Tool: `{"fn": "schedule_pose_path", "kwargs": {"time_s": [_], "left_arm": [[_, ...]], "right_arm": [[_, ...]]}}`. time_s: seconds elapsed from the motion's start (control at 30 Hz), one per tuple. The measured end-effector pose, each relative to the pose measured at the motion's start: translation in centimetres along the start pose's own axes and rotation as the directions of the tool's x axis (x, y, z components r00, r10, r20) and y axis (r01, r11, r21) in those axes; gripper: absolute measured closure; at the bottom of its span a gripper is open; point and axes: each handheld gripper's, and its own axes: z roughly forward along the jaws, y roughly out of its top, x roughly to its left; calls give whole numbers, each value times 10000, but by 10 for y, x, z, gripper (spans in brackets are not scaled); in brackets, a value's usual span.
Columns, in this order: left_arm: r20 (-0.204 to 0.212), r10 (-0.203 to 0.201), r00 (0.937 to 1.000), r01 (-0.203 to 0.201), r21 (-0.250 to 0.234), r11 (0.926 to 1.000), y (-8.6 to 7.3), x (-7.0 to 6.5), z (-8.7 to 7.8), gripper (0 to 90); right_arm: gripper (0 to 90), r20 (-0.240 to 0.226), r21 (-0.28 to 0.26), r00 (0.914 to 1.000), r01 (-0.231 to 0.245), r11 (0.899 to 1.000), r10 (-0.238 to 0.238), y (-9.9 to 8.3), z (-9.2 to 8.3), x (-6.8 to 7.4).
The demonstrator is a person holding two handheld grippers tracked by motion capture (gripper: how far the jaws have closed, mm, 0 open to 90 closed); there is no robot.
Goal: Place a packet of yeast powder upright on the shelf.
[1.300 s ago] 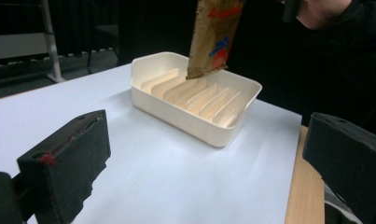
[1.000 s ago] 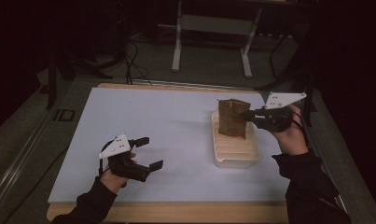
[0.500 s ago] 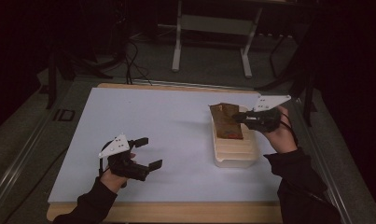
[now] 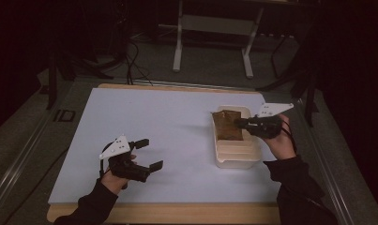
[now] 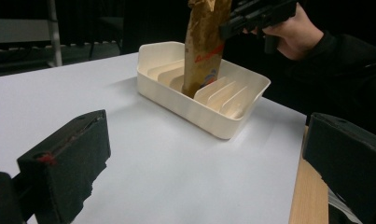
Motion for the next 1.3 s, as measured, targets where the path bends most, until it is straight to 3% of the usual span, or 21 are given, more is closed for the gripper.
{"fn": "schedule_pose_path", "kwargs": {"time_s": [0.23,0.53,0.67,0.77,0.8,0.87,1.13,1.3], "left_arm": [[5,102,9999,-102,92,9999,0,-2,1,15],[3,93,10000,-93,55,9999,0,-1,1,15],[4,93,10000,-93,65,9999,0,-2,1,15],[5,119,9999,-119,80,9999,1,-2,0,15],[11,115,9999,-115,71,9999,1,-2,0,15],[-2,162,9999,-162,113,9998,1,-3,-1,15],[36,233,9997,-234,125,9996,3,-6,-3,15],[72,315,9995,-316,251,9992,3,-9,-5,15]], "right_arm": [[810,15,-203,9987,-505,9985,505,-21,-1,-4],[806,298,-27,9957,-878,9961,879,-35,-4,-7],[775,341,147,9952,-918,9957,913,-31,-5,-6],[694,615,387,9945,-872,9954,847,-29,-5,-6],[628,827,399,9917,-1022,9940,987,-28,-5,-6],[595,1186,424,9826,-1491,9879,1432,-24,-8,-4],[436,1999,-94,9694,-1438,9896,1428,-7,-23,-1],[398,2012,-595,9698,-1282,9900,1377,7,-34,3]]}}
